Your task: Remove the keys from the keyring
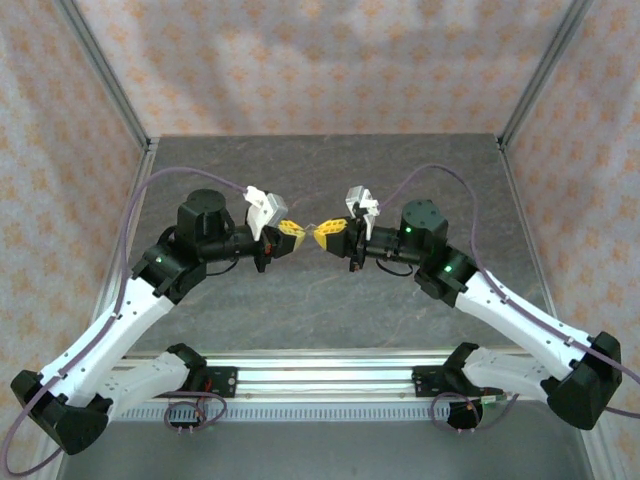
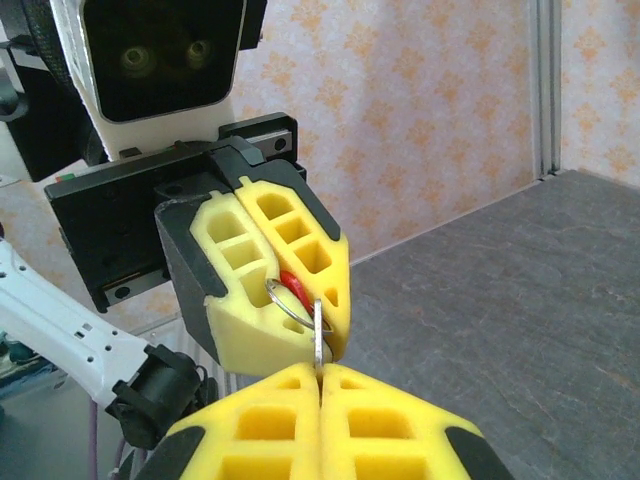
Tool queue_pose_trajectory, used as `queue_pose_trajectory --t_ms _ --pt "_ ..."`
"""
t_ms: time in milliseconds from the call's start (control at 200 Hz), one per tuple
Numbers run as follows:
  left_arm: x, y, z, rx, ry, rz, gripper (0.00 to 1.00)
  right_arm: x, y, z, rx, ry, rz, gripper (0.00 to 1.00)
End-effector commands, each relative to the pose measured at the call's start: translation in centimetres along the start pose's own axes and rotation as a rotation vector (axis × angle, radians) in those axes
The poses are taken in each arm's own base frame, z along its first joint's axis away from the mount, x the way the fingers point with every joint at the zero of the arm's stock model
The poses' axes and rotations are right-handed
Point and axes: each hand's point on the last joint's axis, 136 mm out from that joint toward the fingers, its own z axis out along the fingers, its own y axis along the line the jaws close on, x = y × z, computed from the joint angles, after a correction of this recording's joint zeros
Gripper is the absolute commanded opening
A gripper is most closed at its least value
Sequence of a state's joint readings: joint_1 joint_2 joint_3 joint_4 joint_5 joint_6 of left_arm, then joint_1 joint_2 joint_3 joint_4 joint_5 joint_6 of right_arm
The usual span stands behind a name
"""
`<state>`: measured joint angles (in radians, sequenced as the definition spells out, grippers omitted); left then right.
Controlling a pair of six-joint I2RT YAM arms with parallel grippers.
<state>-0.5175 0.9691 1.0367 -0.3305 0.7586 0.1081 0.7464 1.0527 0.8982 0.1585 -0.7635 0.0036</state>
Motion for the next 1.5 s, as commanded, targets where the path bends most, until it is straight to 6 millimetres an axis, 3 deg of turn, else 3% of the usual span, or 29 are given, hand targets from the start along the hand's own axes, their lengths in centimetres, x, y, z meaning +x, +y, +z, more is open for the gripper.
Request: queue_pose_trajectory --t_ms 0,145,450,526,606,746,851,901,1116,1246,1497 --pt "-2.0 -0.4 -0.5 -0.002 -0.065 0.079 0.00 -0.9 -0.3 0.1 0.006 -0.024 0.032 0.00" --pt "-2.1 -0.8 -0.2 0.015 -0.068 0.060 0.00 -1.9 -0.4 0.5 -0.013 -0.084 0.080 0.06" --pt "-2.3 -1.0 -0.2 0.032 -0.087 0.037 0.00 -2.9 -0.5 1.2 -0.040 -0.148 0.132 0.07" --pt "-2.4 -1.1 -0.2 0.036 -0.089 0.033 0.00 -3.0 -0.5 1.3 -0.047 -0.151 0.144 0.14" --pt "-2.4 -1.1 -0.2 0.042 -0.091 0.030 0.00 -3.0 -0.4 1.5 -0.067 -0.154 0.156 0.15" --pt "-2.6 -1.2 -0.2 0.046 -0.104 0.021 0.00 -3.0 -0.3 1.7 -0.086 -0.165 0.175 0.09" --pt "-2.8 -1.2 -0.3 0.044 -0.116 0.015 0.00 -3.0 -0.4 1.8 -0.085 -0.171 0.179 0.11" --pt "-2.9 -1.1 -0.3 0.039 -0.119 0.012 0.00 -2.9 -0.3 1.8 -0.088 -0.167 0.176 0.00" --pt "-2.5 0.2 -0.7 -0.050 -0.121 0.020 0.00 -2.0 -1.4 0.6 0.032 -0.137 0.091 0.00" --pt "-2.5 0.0 -0.8 -0.045 -0.127 0.028 0.00 -2.4 0.3 -0.8 0.014 -0.157 -0.022 0.00" --pt "-2.8 0.1 -0.7 -0.045 -0.138 0.055 0.00 -0.8 3.4 -1.1 -0.055 -0.062 -0.163 0.00"
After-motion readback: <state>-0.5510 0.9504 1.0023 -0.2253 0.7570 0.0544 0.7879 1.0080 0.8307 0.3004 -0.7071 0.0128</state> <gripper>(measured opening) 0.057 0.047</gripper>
